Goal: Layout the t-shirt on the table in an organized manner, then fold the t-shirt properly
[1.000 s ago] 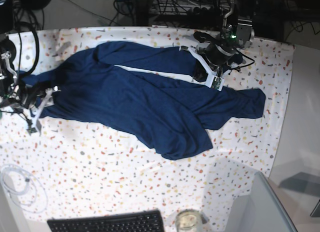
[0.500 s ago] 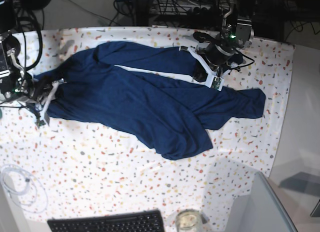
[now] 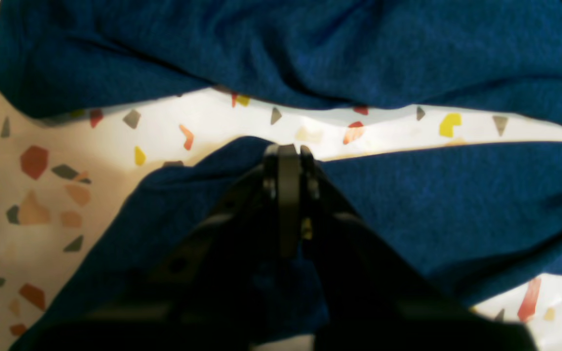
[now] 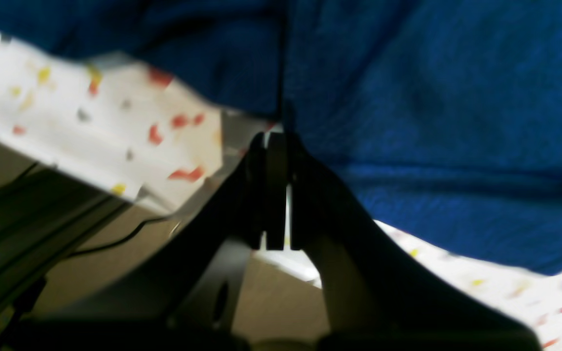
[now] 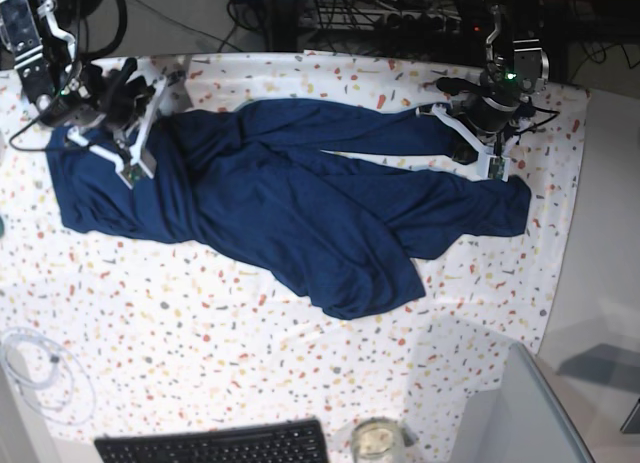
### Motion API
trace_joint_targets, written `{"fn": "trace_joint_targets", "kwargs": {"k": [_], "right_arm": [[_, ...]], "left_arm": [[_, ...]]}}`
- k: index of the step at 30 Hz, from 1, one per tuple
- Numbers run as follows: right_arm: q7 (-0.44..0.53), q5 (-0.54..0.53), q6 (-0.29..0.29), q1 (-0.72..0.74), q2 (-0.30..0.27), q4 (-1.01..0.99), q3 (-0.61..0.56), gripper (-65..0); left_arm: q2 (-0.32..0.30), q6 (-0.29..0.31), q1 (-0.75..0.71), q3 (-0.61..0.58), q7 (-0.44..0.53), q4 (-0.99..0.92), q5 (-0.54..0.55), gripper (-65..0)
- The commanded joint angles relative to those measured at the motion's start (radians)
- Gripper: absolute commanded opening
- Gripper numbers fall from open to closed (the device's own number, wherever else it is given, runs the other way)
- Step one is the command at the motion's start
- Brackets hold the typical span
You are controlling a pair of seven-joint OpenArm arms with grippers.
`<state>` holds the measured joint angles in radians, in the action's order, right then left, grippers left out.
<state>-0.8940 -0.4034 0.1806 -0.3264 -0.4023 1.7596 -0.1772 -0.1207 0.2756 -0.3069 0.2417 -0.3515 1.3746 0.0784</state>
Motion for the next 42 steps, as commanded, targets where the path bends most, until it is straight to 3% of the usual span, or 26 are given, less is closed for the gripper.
{"fn": "trace_joint_targets", "kwargs": {"k": [1,10,14,16,18,22,25,30,36,42], "right_arm": [[0.016,0.004,-0.003,0.0,-0.004,0.007,0.008,-65.0],[0.011,-0.002,-0.005,-0.029,0.006,-0.002,0.008,-65.0],[0.011,-0.002,-0.005,-0.044,0.038,0.001,0.028,-64.8],[0.011,-0.004,-0.005,-0.05,0.049,0.01,0.078,-58.1],[0.011,-0.004,-0.005,-0.061,0.056,0.036,0.143,-46.5],[0.017,-0.004,-0.005,-0.067,0.131,0.078,0.456,-19.7],[0.016,-0.016,-0.002,-0.035,0.194,0.038,0.657,-6.3],[0.019,-0.179,0.101,-0.004,0.182,-0.154,0.72,-5.1],[0.026,-0.233,0.104,0.022,0.184,-0.298,0.721,-5.3],[0.034,-0.234,0.109,0.016,0.185,-0.298,0.717,-5.3]], "left_arm": [[-0.004,-0.005,-0.011,0.002,-0.033,0.006,-0.015,-65.0],[-0.02,-0.003,-0.013,0.069,-0.033,0.006,-0.016,-65.0],[-0.038,-0.003,-0.013,0.071,-0.033,0.006,-0.015,-65.0],[-0.038,-0.003,-0.013,0.071,-0.033,0.006,-0.015,-65.0],[-0.038,-0.003,-0.013,0.071,-0.033,0.006,-0.015,-65.0],[-0.038,-0.003,-0.015,0.066,-0.033,0.006,-0.015,-65.0],[-0.035,-0.003,-0.015,0.061,-0.031,0.006,-0.015,-65.0],[-0.033,-0.003,-0.018,0.06,-0.03,0.006,-0.015,-65.0],[-0.026,-0.003,-0.019,0.051,-0.03,0.007,-0.015,-65.0],[-0.03,-0.003,-0.058,-0.127,-0.03,0.067,-0.016,-65.0]]}}
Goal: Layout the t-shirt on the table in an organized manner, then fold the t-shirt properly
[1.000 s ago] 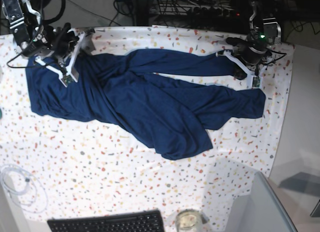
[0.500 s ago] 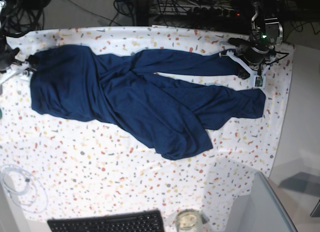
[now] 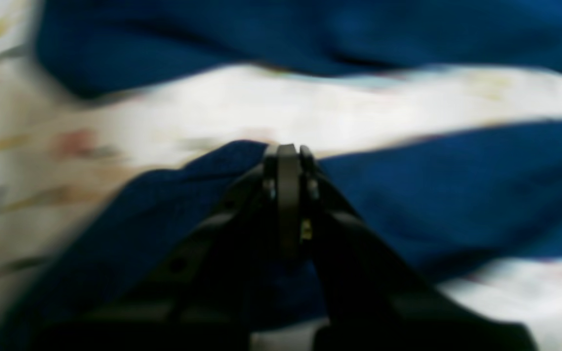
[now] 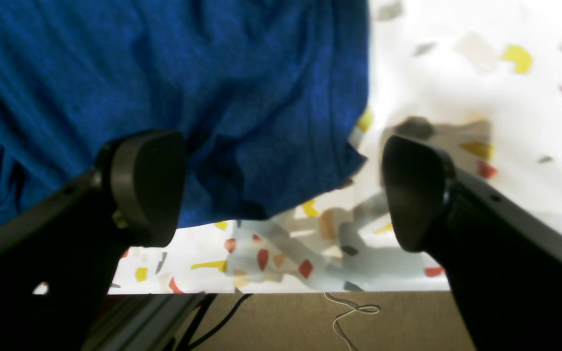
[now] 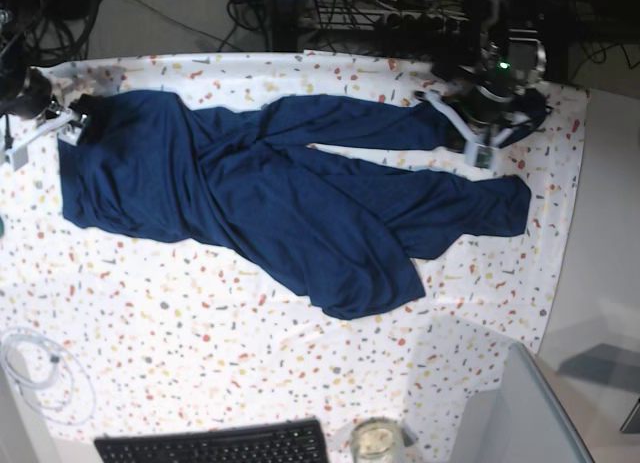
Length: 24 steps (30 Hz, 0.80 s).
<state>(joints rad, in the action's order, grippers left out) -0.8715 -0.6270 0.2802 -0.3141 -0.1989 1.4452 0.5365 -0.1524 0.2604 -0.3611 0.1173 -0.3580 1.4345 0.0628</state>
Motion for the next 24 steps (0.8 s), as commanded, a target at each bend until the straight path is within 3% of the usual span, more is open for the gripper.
{"fn": "trace_joint_targets", "kwargs": {"k": [1,8,11,15,21,24], "right_arm": [[0.011,-0.011,0.009,0.005,-0.017,0.016,0.0,-5.3],[0.008,-0.012,0.009,0.04,-0.029,0.056,0.006,-5.3],[-0.041,-0.006,0.009,-0.055,-0.038,0.249,-0.009,-5.4],[-0.101,-0.006,0.009,-0.167,-0.037,0.486,-0.129,-5.4],[-0.131,-0.008,0.018,-0.043,-0.202,0.345,-0.177,-5.3],[-0.131,-0.006,0.127,0.013,-0.264,0.24,-0.18,-5.3]], "left_arm": [[0.003,0.012,-0.005,-0.023,-0.023,0.015,-0.002,-65.0],[0.001,0.012,-0.006,-0.017,-0.026,0.03,-0.005,-65.0],[0.001,0.012,-0.022,0.037,-0.026,0.044,0.001,-65.0],[0.001,0.012,-0.028,0.091,-0.025,0.035,0.001,-65.0],[0.004,0.012,-0.026,0.091,-0.026,0.042,0.001,-65.0],[0.001,0.012,-0.026,0.091,-0.026,0.038,0.001,-65.0]]}}
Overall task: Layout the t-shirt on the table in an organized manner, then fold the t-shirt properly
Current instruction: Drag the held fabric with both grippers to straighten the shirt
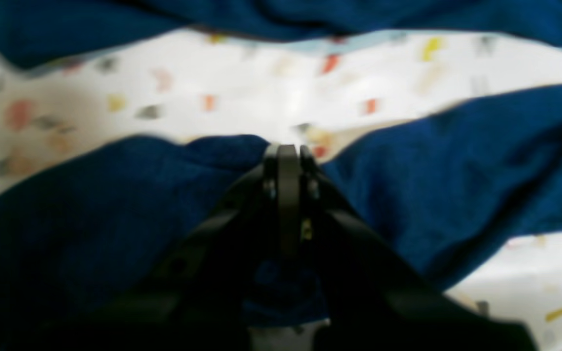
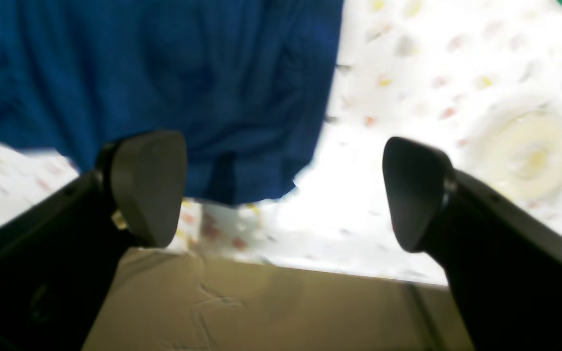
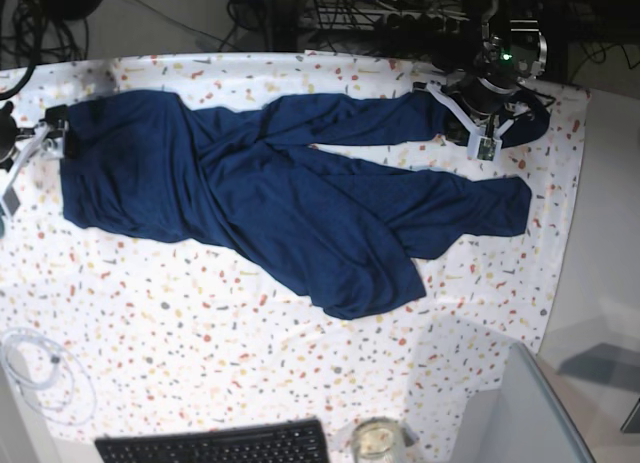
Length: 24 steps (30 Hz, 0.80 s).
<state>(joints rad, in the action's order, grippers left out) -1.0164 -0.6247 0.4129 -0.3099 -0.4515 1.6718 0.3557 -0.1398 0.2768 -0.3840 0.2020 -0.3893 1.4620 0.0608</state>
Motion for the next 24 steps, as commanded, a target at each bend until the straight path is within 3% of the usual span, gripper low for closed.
{"fn": "trace_joint_targets", "kwargs": {"k": [1,5,8,11,15,24], "right_arm": [[0.014,-0.008,0.027,0.042,-0.023,-0.031,-0.001,-5.3],[-0.017,-0.01,0.045,0.12,-0.03,-0.149,0.01,-5.3],[-0.023,-0.01,0.045,0.097,0.056,-0.123,0.013,-5.3],[0.031,-0.007,0.045,0.077,0.145,-0.135,0.075,-5.3],[0.075,-0.007,0.045,0.081,0.21,-0.195,0.188,-5.3],[0.075,-0.007,0.044,0.058,0.219,-0.203,0.355,-5.3]], "left_arm": [[-0.011,-0.004,-0.002,0.006,0.005,0.007,0.003,-65.0],[-0.013,-0.004,-0.003,0.004,0.008,0.012,-0.005,-65.0],[-0.013,-0.004,-0.003,0.011,0.008,0.007,0.0,-65.0],[-0.013,-0.004,-0.005,0.007,0.01,0.01,0.001,-65.0],[-0.013,-0.004,-0.003,0.006,0.01,0.015,0.001,-65.0],[-0.01,-0.004,-0.002,0.006,0.01,0.007,0.001,-65.0]]}}
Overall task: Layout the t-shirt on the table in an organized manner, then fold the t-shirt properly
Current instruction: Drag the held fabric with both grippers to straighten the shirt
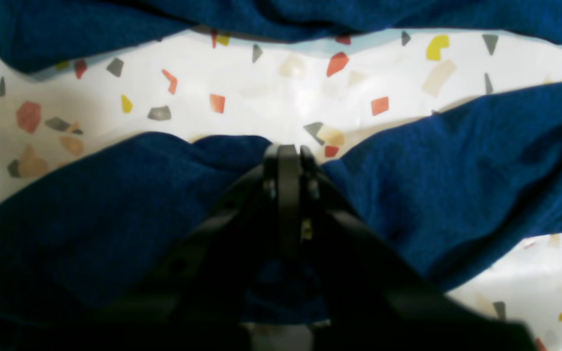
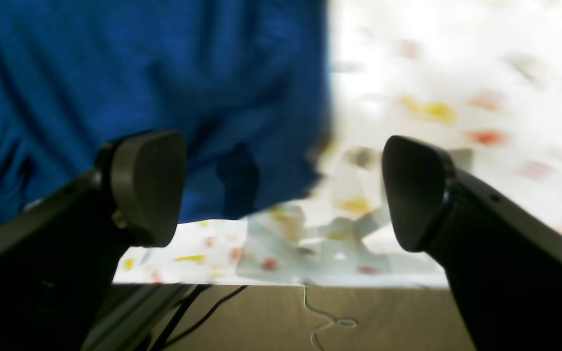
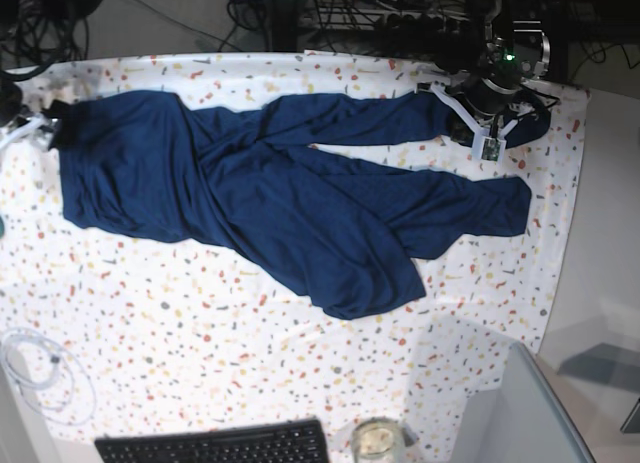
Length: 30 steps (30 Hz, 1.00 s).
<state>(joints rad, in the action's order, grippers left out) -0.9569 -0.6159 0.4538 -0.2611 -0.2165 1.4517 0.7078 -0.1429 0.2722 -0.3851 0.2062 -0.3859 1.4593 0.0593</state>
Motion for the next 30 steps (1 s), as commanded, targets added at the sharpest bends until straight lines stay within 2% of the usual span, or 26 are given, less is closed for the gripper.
{"fn": "trace_joint_targets", "kwargs": {"k": [1,8,13,15,17,21,23,30], "right_arm": [[0.016,-0.015,0.003,0.009,-0.004,0.016,0.009,-5.3],[0.019,-0.015,0.004,0.013,0.056,-0.075,0.003,-5.3],[0.019,-0.015,0.009,0.012,0.058,-0.091,-0.029,-5.9],[0.02,-0.017,0.009,0.013,0.058,-0.091,-0.055,-12.6],[0.02,-0.017,0.01,0.016,0.058,-0.095,-0.072,-22.7],[0.02,-0.017,0.01,0.021,0.058,-0.095,-0.073,-47.1],[0.016,-0.017,0.01,0.019,0.055,-0.095,-0.069,-64.4],[0.011,-0.019,0.006,-0.028,0.052,0.025,-0.064,-65.0]], "left_arm": [[-0.007,0.0,-0.001,0.002,0.006,0.01,0.004,-65.0],[-0.002,0.0,-0.001,0.002,0.006,0.011,0.004,-65.0],[-0.002,0.0,-0.002,0.002,0.006,0.01,0.004,-65.0],[-0.002,0.0,-0.002,0.002,0.006,0.01,0.004,-65.0],[-0.002,0.0,-0.001,0.002,0.006,0.01,0.004,-65.0],[-0.002,0.0,-0.002,0.002,0.006,0.016,0.004,-65.0],[-0.005,0.0,-0.007,0.002,0.006,0.017,0.004,-65.0],[-0.005,0.0,-0.008,0.002,0.006,0.019,0.004,-65.0]]}}
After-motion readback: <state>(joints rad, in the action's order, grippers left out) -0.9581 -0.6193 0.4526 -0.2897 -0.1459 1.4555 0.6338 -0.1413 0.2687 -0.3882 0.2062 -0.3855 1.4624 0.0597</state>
